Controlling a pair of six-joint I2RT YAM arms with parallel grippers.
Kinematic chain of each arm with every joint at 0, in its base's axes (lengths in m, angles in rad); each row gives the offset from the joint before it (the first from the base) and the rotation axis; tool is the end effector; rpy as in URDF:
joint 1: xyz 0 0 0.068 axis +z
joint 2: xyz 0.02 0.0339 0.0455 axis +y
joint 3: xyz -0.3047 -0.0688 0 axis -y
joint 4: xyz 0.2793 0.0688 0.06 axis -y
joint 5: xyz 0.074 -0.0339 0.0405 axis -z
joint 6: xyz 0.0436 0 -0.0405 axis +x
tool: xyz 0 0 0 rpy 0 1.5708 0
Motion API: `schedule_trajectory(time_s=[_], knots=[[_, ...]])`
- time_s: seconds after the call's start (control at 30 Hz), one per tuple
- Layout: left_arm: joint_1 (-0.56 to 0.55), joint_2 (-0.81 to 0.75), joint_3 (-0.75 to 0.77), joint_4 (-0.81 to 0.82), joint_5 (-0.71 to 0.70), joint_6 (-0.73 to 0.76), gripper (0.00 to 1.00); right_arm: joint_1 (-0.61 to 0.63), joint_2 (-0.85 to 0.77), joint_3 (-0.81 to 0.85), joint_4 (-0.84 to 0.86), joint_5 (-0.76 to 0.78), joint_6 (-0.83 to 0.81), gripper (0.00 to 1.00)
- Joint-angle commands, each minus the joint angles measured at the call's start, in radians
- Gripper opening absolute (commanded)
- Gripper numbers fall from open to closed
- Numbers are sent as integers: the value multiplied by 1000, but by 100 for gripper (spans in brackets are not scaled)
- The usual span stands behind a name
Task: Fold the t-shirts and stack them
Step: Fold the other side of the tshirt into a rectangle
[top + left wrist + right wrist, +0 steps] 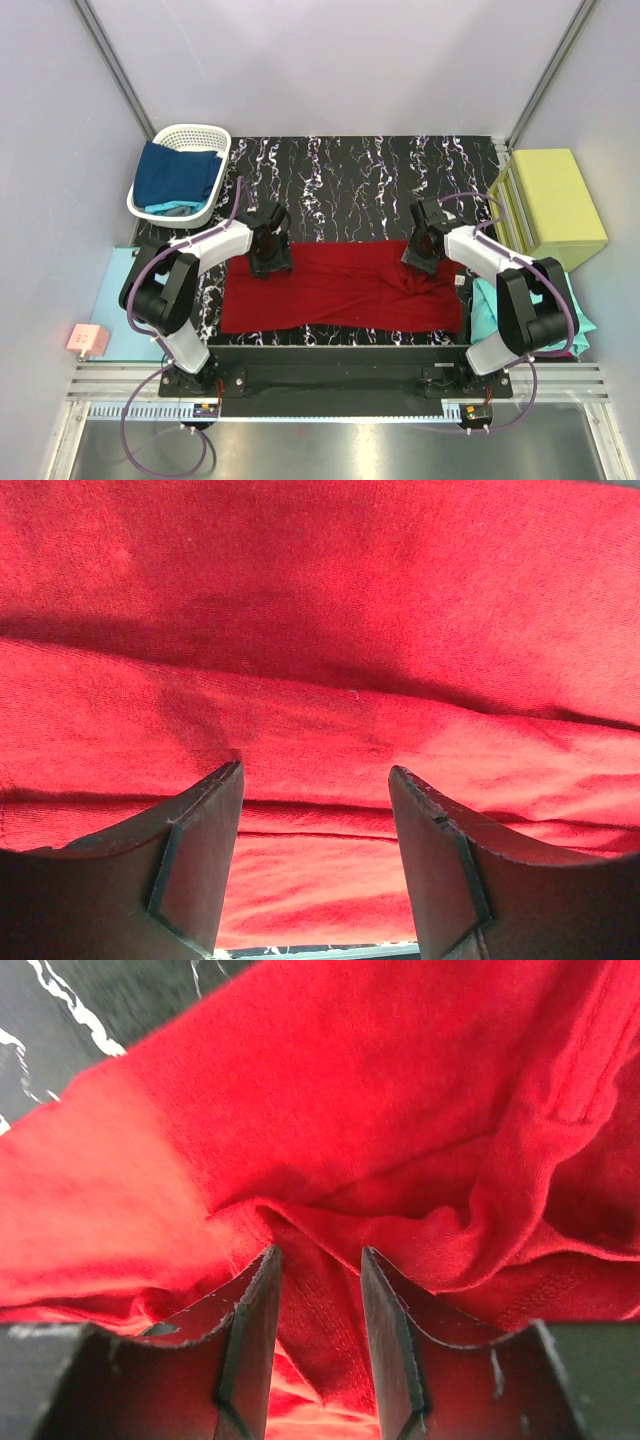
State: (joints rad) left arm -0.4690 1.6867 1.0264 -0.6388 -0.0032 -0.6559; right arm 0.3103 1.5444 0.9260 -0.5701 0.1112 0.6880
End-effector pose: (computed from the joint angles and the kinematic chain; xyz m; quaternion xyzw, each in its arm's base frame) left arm 0.3071 -0.1554 0.1789 -0.0927 0.9864 -0.0709 0.1154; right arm 0.3044 0.0925 0.1962 0.1944 0.9609 0.0429 0.1927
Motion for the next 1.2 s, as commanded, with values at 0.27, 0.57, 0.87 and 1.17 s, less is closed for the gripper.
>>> schedule_trajectory(time_s=[0.27, 0.57, 0.87, 1.17], knots=[[-3, 1, 20, 11, -6, -2, 64, 36, -93, 4, 88, -8, -33, 46], [-3, -4, 4, 14, -6, -2, 64, 46, 20, 7, 110, -73, -53, 45], [-3, 1, -2, 16, -4, -2, 64, 50, 20, -1, 121, -55, -51, 5], [-5, 14, 8, 21, -3, -2, 64, 76, -208, -29, 24, 96, -1, 0]])
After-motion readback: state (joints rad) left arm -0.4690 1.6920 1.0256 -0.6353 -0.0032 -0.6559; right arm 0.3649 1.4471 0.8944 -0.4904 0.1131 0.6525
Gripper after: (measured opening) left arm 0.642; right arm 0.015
